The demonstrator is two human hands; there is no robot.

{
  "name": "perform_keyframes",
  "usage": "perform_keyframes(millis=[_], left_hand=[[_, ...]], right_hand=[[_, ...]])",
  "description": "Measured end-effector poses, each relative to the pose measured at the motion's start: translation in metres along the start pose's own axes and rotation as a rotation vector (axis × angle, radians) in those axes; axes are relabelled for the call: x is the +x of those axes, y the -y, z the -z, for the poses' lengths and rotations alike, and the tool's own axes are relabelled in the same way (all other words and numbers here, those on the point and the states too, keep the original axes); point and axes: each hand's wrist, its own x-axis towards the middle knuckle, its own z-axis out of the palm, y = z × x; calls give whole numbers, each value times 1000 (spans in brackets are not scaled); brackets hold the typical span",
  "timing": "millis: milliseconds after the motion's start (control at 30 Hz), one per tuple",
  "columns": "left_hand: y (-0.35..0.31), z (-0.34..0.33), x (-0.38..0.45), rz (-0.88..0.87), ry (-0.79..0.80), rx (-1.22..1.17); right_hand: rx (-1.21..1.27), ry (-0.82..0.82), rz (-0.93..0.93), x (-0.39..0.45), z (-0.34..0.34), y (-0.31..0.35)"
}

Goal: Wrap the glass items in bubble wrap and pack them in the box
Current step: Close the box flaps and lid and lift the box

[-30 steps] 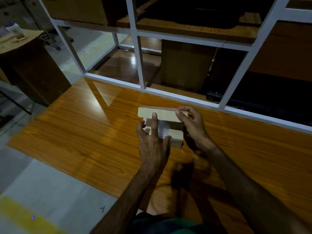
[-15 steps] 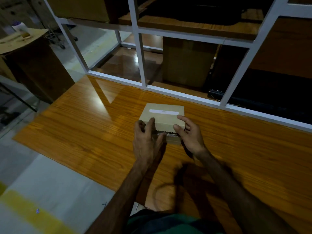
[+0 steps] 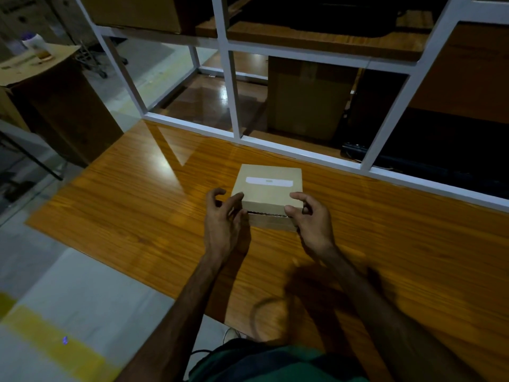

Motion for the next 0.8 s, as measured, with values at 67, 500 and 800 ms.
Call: perform_keyframes(millis=[67,500,800], left_hand=[[0,0,1,-2,-7,-14],[3,4,5,-68,68,7],[23,-1,7,-127,103,108]], right_hand=[[-3,-16,-4,-1,0,-1],[-32,-67,-4,-4,-4,-5],[11,5,-55,-5,14,5]])
